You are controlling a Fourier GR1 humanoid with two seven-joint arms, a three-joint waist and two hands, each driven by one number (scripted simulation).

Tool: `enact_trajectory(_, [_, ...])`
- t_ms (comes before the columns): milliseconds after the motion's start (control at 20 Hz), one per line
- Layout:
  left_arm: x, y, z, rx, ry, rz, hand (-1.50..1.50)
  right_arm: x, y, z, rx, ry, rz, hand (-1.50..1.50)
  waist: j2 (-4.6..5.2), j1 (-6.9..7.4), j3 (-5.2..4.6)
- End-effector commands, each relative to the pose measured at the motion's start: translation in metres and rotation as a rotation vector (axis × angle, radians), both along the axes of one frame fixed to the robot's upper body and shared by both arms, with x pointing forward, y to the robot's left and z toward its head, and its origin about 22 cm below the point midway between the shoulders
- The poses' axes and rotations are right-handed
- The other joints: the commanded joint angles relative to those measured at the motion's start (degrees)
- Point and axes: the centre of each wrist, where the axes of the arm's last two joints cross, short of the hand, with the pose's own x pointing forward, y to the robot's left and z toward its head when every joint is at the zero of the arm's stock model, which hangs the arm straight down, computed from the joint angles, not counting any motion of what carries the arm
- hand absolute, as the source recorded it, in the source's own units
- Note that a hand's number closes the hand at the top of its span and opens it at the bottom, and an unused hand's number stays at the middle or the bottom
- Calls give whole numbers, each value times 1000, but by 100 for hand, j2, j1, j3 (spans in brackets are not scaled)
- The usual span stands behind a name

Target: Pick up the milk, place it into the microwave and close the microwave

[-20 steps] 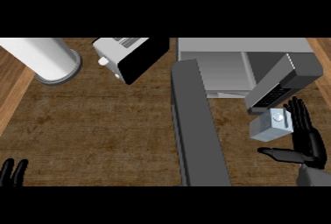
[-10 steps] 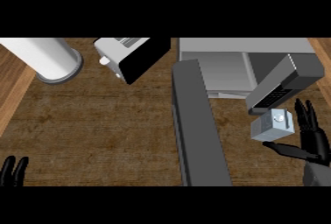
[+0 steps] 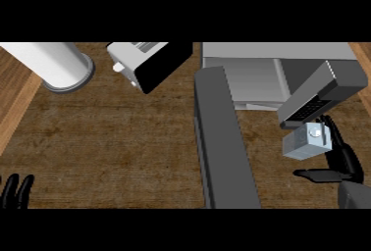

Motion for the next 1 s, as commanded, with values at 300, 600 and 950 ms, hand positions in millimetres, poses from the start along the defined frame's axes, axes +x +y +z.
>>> enact_trajectory(300, [0, -9, 1, -32, 7, 1, -150, 9, 10, 6, -18, -254, -10, 150, -32, -90, -9])
enact_trajectory(600, [-2, -3, -5, -8, 24, 8, -150, 36, 35, 17, 59, -270, -33, 150, -41, -90, -14])
enact_trajectory(950, [-15, 6, -10, -38, 34, -27, -150, 26, 36, 6, 73, -293, 0, 150, -28, 0, -9])
